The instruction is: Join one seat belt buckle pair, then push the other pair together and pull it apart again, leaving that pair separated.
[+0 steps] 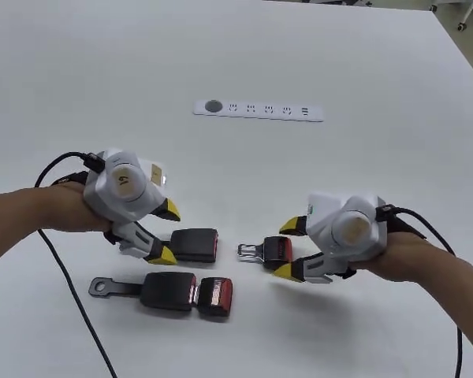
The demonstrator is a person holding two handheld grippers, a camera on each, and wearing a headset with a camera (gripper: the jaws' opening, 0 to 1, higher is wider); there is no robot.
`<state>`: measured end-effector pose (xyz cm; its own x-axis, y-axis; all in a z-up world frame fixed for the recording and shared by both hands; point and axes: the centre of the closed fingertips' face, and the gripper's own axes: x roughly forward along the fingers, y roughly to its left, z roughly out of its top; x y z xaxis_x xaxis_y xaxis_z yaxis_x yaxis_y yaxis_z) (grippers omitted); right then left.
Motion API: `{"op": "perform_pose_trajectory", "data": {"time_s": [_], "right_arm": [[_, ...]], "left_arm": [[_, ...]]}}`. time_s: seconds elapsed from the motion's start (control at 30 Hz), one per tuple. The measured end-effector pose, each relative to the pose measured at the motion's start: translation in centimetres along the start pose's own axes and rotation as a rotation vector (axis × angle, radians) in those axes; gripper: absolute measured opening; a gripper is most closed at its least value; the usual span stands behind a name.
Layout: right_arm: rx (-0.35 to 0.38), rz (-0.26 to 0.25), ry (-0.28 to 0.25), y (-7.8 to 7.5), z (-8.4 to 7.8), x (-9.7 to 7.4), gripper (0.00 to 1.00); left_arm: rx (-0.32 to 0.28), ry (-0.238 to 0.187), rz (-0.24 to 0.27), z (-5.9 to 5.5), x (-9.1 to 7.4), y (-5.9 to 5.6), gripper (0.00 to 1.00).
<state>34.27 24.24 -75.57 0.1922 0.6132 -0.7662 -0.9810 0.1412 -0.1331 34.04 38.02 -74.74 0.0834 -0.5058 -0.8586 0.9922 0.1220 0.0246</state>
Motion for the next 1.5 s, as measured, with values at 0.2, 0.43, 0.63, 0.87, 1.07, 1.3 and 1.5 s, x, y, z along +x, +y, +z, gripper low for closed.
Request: {"op": "perform_pose_trajectory", "data": {"time_s": [0.2,0.43,0.63,0.87,1.07,1.3,1.5], "right_arm": [[0.003,0.016,0.012,-0.1,-0.7,0.4,0.36],[-0.007,0.04,0.025,-0.2,-1.4,1.2,0.33],[-0.011,0.047,0.028,-0.1,-1.5,1.2,0.31],[-0.023,0.055,0.026,0.0,-1.5,1.2,0.31],[-0.033,0.059,0.027,0.1,-1.4,1.2,0.3],[-0.038,0.06,0.031,0.1,-1.4,1.3,0.3],[-0.04,0.061,0.03,0.0,-1.1,1.4,0.3]], "left_arm": [[0.011,0.017,-0.014,0.0,0.8,0.2,0.42],[0.024,0.035,-0.041,-0.3,1.6,0.3,0.38],[0.033,0.046,-0.065,-0.6,2.0,0.0,0.34],[0.045,0.051,-0.073,-1.2,2.4,0.0,0.33],[0.048,0.035,-0.078,-1.4,2.5,0.1,0.33],[0.054,0.04,-0.089,-1.7,2.7,0.3,0.33],[0.052,0.039,-0.091,-1.7,2.8,0.3,0.33]]}}
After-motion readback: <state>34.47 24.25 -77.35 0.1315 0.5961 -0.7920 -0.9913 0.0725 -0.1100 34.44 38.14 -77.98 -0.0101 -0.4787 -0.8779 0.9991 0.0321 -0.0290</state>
